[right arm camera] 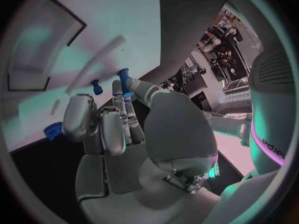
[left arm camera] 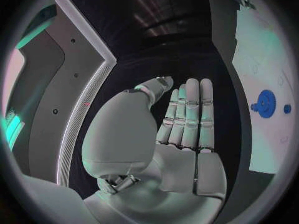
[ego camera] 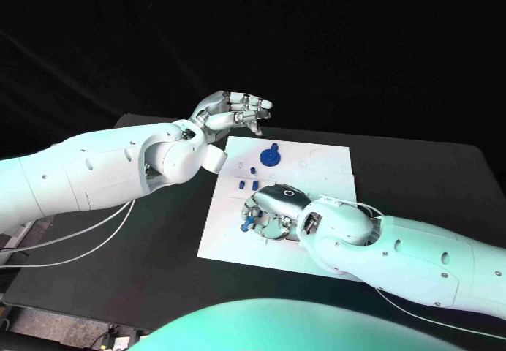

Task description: Assemble the parts on the task board

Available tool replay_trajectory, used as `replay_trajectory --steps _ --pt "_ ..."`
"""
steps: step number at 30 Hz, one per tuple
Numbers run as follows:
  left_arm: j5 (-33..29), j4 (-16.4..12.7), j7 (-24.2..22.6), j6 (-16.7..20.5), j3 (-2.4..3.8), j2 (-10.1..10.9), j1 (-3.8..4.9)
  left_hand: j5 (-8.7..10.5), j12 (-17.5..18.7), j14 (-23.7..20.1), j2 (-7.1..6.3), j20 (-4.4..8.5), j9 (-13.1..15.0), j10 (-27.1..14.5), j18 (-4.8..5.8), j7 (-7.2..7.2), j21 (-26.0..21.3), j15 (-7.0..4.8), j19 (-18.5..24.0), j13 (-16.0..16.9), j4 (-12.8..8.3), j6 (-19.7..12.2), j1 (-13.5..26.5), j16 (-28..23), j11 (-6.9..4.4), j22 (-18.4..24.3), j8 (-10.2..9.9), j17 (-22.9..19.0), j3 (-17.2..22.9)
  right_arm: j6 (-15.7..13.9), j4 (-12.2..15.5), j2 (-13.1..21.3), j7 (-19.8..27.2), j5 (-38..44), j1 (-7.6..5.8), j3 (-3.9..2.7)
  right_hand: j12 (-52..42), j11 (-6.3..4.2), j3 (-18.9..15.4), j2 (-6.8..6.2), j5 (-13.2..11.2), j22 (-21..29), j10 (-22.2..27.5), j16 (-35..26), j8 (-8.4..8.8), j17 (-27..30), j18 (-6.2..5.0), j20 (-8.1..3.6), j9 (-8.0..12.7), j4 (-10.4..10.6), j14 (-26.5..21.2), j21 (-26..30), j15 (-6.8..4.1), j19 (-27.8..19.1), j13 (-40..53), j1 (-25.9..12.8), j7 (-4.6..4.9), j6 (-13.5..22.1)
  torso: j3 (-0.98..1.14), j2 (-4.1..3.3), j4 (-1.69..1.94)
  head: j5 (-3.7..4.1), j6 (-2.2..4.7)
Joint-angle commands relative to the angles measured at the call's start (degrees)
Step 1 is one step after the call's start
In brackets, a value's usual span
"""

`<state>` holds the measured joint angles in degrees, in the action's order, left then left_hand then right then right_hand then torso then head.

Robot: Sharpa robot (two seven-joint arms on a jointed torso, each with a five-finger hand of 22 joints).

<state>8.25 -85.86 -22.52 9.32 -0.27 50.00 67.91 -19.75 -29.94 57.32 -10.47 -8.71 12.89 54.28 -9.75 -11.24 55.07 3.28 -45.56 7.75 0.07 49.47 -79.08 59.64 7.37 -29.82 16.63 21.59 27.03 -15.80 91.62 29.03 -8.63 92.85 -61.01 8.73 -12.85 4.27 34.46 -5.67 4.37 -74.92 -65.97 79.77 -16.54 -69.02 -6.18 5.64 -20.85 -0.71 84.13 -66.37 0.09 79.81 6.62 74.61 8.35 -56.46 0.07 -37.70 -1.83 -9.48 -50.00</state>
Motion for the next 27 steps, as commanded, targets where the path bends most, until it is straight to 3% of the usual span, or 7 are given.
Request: replay_trajectory --steps 1,4,6,12,22,27 --pt "0.1 -0.1 -0.3 -0.9 0.03 -0.1 0.04 -0.18 -0.3 -0.3 0.03 -0.43 0.1 -0.4 -0.74 -0.12 -0.3 0.12 -0.1 0.0 0.0 -0.3 0.2 -0.2 0.06 0.1 -0.2 -0.1 -0.3 1.7 0.0 -0.1 -0.5 1.3 0.10 0.05 0.2 0.07 0.3 0.22 0.4 -2.1 -0.3 -0.1 -0.16 0.1 0.97 -0.05 -1.4 -0.1 1.6 0.2 -0.33 0.2 -0.1 -0.2 -0.12 -0.4 -0.03 0.02 -0.04 0.02 0.00" --pt "0.1 -0.1 -0.3 -0.9 0.03 -0.1 0.04 -0.18 -0.3 -0.3 0.03 -0.43 0.1 -0.4 -0.74 -0.12 -0.3 0.12 -0.1 0.0 0.0 -0.3 0.2 -0.2 0.06 0.1 -0.2 -0.1 -0.3 1.9 -0.1 -0.4 -0.5 1.6 0.13 0.10 0.7 0.30 0.0 -0.56 0.5 -1.9 0.0 -0.2 0.05 0.3 0.89 0.03 -1.5 -0.2 1.5 0.7 -0.17 -0.1 -0.2 -0.8 0.16 0.3 -0.03 0.03 -0.02 0.10 0.00" --pt "0.1 -0.1 -0.3 -0.8 0.03 -0.1 0.04 -0.18 -0.3 -0.3 0.03 -0.43 0.1 -0.4 -0.74 -0.12 -0.3 0.12 -0.1 0.0 0.0 -0.3 0.2 -0.2 0.06 0.1 -0.2 -0.1 -0.3 1.9 -0.2 -0.7 -0.2 1.5 0.14 0.14 1.3 0.79 -0.3 -1.60 1.6 -1.8 0.4 -0.3 1.22 0.5 0.86 0.28 -1.0 0.0 1.5 1.1 0.23 -0.3 -0.3 -1.7 0.92 2.4 -0.03 0.01 0.01 0.10 0.00" --pt "0.1 -0.1 -0.3 -0.9 0.03 -0.2 0.05 -0.19 -0.4 -0.3 0.06 -0.44 0.1 -0.4 -0.74 -0.11 -0.4 0.12 -0.2 0.0 0.0 -0.3 0.2 -0.1 0.05 0.2 -0.3 -0.1 -0.4 1.7 -0.5 -1.1 0.5 0.7 0.15 0.25 2.5 1.81 -1.3 -3.63 2.4 -1.3 2.1 -0.6 3.92 1.1 0.64 1.04 0.0 0.6 1.2 2.4 1.07 -0.9 -0.6 -3.3 1.97 6.0 -0.01 0.01 0.02 0.08 0.00" --pt "0.1 -0.1 -0.2 -0.9 0.03 -0.2 0.05 -0.19 -0.4 -0.3 0.06 -0.44 0.1 -0.4 -0.74 -0.11 -0.4 0.12 -0.2 0.0 0.0 -0.3 0.2 -0.1 0.05 0.2 -0.3 -0.1 -0.4 0.0 -0.6 -1.0 0.3 0.9 0.17 0.33 2.5 1.78 -1.5 -3.85 2.5 -1.3 2.1 -0.6 4.45 1.1 0.60 1.14 0.3 0.6 1.2 2.5 1.10 -0.9 -0.6 -3.3 1.88 6.6 0.01 0.03 -0.06 0.09 0.00" --pt "0.1 -0.1 -0.2 -0.9 0.03 -0.1 0.05 -0.19 -0.4 -0.3 0.06 -0.44 0.1 -0.4 -0.74 -0.11 -0.4 0.12 -0.2 0.0 0.0 -0.3 0.2 -0.1 0.05 0.2 -0.3 -0.1 -0.4 -3.1 0.5 -0.1 0.5 1.0 0.18 0.34 2.6 1.84 -1.7 -4.21 2.5 -1.0 2.4 -0.8 5.26 1.4 0.48 1.22 0.6 0.7 1.1 3.0 1.13 -1.1 -0.6 -3.4 1.90 7.6 0.02 0.07 -0.05 0.15 0.00"
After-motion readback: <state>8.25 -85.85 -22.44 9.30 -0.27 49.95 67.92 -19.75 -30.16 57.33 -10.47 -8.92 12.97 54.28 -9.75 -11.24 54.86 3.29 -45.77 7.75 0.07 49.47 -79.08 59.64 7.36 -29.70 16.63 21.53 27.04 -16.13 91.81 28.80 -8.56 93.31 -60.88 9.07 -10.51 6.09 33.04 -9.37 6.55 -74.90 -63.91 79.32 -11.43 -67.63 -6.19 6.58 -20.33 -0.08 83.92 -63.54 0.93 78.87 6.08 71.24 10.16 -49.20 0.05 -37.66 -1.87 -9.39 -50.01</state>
